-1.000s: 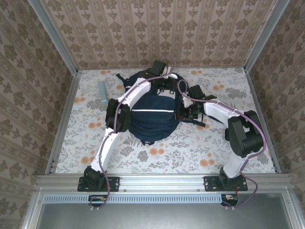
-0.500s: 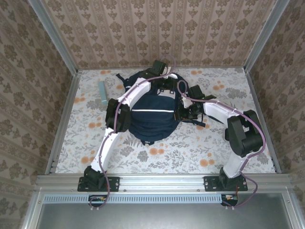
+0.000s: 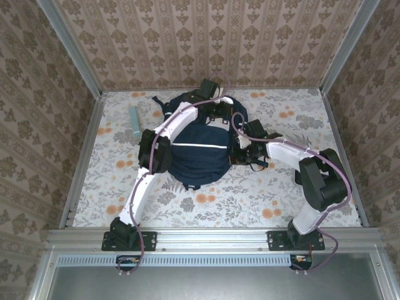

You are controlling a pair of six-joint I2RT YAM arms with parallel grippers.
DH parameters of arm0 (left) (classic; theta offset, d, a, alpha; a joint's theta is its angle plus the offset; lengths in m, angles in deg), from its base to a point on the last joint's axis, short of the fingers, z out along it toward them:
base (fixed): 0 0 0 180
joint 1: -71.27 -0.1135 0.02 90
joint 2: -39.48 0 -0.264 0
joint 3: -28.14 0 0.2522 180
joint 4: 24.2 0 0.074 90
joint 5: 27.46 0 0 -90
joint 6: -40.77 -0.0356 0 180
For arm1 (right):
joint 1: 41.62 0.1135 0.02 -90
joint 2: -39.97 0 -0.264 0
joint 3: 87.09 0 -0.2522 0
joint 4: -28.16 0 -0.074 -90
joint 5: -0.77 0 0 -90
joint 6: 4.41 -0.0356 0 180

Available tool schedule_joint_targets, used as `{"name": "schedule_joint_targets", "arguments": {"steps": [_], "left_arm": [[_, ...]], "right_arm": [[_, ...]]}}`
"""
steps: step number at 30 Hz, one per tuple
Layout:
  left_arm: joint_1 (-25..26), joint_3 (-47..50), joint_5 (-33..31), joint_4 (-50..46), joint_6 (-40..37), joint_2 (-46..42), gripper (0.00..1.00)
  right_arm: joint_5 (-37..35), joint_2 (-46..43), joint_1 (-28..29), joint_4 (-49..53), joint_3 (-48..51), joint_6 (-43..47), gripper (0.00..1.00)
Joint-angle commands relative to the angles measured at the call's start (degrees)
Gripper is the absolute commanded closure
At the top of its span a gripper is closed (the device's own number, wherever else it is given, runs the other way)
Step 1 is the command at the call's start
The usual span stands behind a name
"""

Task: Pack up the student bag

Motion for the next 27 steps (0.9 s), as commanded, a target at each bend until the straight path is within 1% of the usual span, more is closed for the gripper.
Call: {"name": "schedule_joint_targets", "arguments": {"steps": [1,5,6,8,9,12,13,16,19,22,27], "left_arm": [[-2.9,2.0,-5.0,-2.3,0.6,3.9,0.66],[-2.9,1.9,-4.4,-2.1,0.7,3.9,0.66],[-2.9,1.8,-4.0,-2.0,0.6,3.7,0.66],[-2.9,1.9,-3.0,-2.0,0.2,2.8,0.66],[-2.9,1.9,-2.1,-2.0,-0.1,2.1,0.65],[-2.8,2.2,1.1,-1.6,-1.4,-1.0,0.60],[-2.9,2.4,1.9,-1.6,-1.9,-2.3,0.59],[-2.8,5.5,2.9,-1.6,-4.5,-7.5,0.54],[-2.8,11.7,1.7,-2.3,-8.7,-14.2,0.51],[-2.7,20.5,-1.8,-2.7,-14.0,-21.7,0.48],[-2.2,36.3,-7.8,-1.7,-21.9,-33.3,0.45]], "right_arm": [[5.2,-2.7,3.2,2.9,4.7,-4.5,0.91],[4.0,-6.6,3.4,0.4,6.2,-7.1,0.89],[2.9,-7.8,3.0,0.3,5.9,-7.7,0.85],[0.7,-9.4,1.8,0.3,5.2,-9.2,0.69],[-0.8,-10.1,1.1,0.4,4.9,-10.1,0.63],[-4.1,-11.7,-0.8,-0.6,4.4,-12.7,0.51],[-4.6,-11.9,-1.4,-1.4,4.4,-13.8,0.48],[-4.9,-11.8,-3.1,-4.4,4.3,-17.9,0.46],[-4.3,-11.3,-4.0,-8.3,4.7,-21.4,0.43],[-4.0,-9.2,-4.2,-9.0,3.1,-21.9,0.41],[-5.5,-1.6,-4.3,-7.0,-2.8,-20.9,0.43]]}}
